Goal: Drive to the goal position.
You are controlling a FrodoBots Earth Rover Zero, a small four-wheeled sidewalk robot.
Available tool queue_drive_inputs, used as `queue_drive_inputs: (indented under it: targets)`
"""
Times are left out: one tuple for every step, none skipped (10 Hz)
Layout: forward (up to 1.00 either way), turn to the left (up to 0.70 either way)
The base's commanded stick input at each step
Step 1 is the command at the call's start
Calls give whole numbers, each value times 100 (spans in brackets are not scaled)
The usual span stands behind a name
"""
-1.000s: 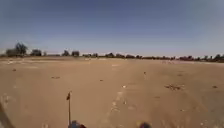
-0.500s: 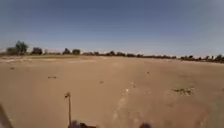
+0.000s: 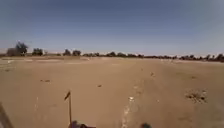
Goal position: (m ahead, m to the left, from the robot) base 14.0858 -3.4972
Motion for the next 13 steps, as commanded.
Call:
queue_drive_inputs:
  targets:
    - [70,0]
    - [70,0]
    - [70,0]
    - [70,0]
    - [70,0]
    - [70,0]
    - [70,0]
    - [70,0]
    - [70,0]
    - [70,0]
    - [70,0]
    - [70,0]
    - [70,-8]
